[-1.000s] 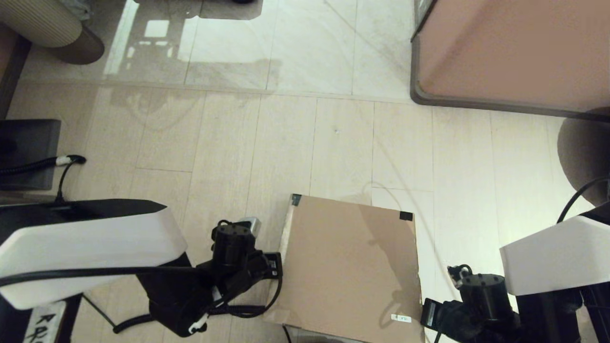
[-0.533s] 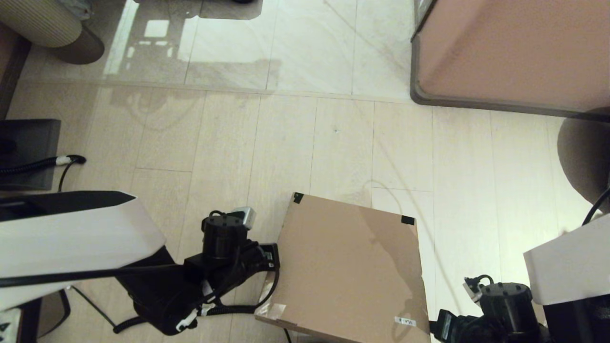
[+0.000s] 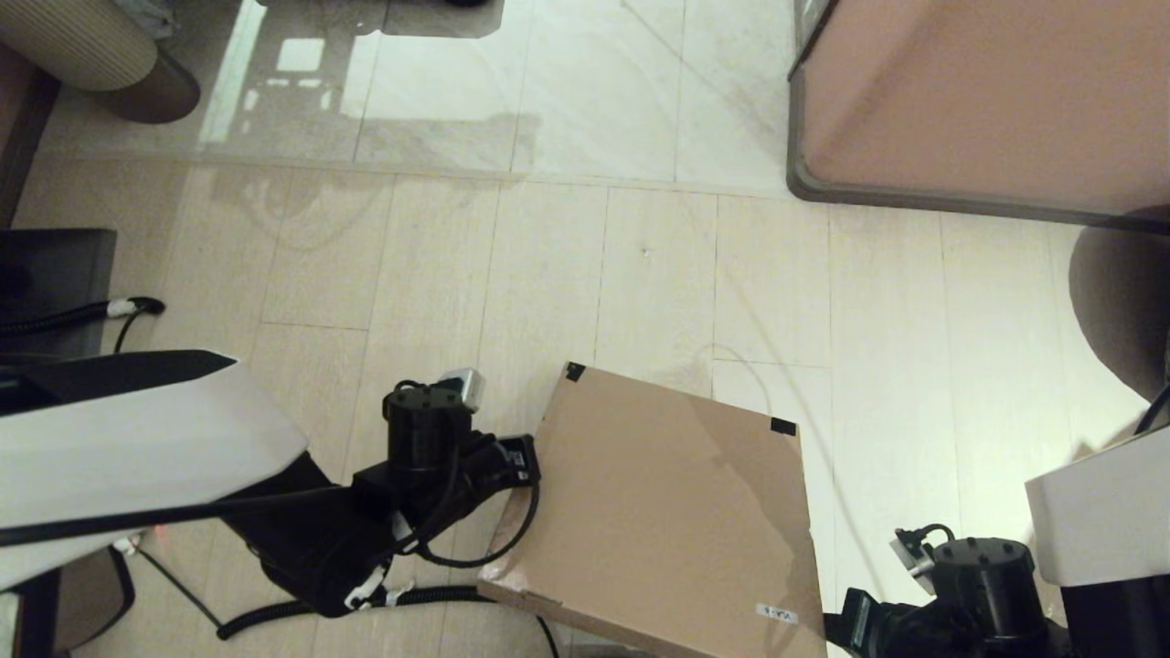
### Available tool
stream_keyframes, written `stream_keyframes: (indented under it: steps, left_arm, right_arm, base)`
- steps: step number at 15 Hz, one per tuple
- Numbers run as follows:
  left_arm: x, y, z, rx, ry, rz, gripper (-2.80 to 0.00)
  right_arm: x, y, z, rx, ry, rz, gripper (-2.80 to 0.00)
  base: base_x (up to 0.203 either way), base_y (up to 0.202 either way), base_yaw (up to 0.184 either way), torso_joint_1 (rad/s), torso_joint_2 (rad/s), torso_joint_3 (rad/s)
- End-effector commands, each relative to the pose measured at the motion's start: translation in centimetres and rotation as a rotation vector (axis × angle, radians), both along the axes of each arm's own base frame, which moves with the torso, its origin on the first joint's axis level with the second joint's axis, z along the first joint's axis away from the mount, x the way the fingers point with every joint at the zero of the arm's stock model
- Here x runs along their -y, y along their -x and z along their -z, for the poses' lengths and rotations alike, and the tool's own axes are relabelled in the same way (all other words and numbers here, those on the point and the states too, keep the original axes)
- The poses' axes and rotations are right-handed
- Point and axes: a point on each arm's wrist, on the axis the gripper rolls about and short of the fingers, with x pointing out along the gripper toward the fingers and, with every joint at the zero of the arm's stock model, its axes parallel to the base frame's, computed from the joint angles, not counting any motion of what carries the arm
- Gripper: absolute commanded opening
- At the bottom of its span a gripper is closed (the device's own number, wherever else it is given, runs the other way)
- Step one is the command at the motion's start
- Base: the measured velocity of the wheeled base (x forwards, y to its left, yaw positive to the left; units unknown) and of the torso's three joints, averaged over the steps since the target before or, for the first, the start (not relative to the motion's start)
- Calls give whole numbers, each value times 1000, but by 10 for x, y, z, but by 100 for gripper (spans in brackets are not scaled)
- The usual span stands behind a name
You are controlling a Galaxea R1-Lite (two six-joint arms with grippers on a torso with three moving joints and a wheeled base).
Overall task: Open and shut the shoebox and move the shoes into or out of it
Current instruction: Open the shoe box
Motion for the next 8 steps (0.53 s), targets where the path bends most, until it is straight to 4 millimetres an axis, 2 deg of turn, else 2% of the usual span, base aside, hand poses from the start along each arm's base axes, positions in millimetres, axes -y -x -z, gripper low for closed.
stream_keyframes:
  steps: [1,8]
  left_arm:
    - [2,-4,-10,34,28,-5,-280]
    - [-6,-23,-30,101,90,-70,-280]
  right_arm:
    - [-1,-1,-3,1,-44,-9,-280]
    - [-3,-4,-10,-20,-141,9,-280]
  base:
    - [0,0,0,0,0,0]
    - [0,0,0,0,0,0]
